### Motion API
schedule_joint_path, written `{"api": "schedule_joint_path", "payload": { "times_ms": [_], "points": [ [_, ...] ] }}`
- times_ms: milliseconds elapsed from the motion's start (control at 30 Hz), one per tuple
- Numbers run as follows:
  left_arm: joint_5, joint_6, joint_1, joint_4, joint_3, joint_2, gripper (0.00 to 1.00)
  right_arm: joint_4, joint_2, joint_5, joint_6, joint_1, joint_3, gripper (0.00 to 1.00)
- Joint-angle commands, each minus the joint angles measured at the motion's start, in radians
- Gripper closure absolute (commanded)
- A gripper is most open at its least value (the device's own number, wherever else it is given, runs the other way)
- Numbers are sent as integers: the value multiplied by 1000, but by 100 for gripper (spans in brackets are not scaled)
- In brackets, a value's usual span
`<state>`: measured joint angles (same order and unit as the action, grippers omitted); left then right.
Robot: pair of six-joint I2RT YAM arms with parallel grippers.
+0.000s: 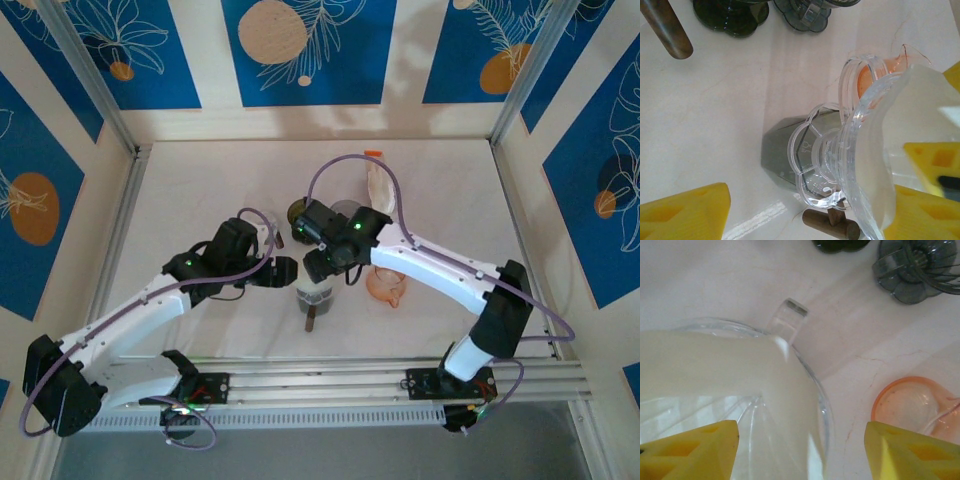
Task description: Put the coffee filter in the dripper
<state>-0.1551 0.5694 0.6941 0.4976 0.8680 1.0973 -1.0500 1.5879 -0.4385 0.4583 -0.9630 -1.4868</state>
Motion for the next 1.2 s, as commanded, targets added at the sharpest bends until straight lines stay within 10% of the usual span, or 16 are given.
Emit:
{"api": "schedule_joint_path", "payload": {
  "times_ms": [0, 400, 800, 1167],
  "points": [
    [11, -4, -10, 8, -13, 12, 23, -42, -46, -33, 32, -7, -14, 32],
    [-7, 10, -31, -7, -20, 22, 23, -43, -147, -40, 73, -5, 49, 37],
    [-35, 38, -34, -22, -14, -12, 20, -9, -131, -17, 75, -17, 103, 71],
    [-35, 45, -50, -14, -13, -72, 20, -4, -116, -17, 74, -20, 104, 76]
  ]
}}
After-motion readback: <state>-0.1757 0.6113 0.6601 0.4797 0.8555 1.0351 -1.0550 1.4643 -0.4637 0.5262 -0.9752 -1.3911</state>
